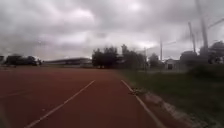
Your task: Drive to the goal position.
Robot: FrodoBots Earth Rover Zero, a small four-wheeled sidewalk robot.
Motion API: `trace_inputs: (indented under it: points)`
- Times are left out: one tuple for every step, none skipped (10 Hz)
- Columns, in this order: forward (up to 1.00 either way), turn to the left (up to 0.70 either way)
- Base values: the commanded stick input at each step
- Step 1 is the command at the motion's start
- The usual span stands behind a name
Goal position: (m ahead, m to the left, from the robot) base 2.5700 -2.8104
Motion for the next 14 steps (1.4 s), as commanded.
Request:
trace_inputs:
  points:
    - [0.7,0.0]
    - [0.7,0.0]
    - [0.7,0.0]
    - [0.7,0.0]
    - [0.7,0.0]
    - [0.7,0.0]
    - [0.7,0.0]
    - [0.7,0.0]
    - [0.7,0.0]
    - [0.7,0.0]
    - [0.7,0.0]
    - [0.7,0.0]
    - [0.7,0.0]
    - [0.7,0.0]
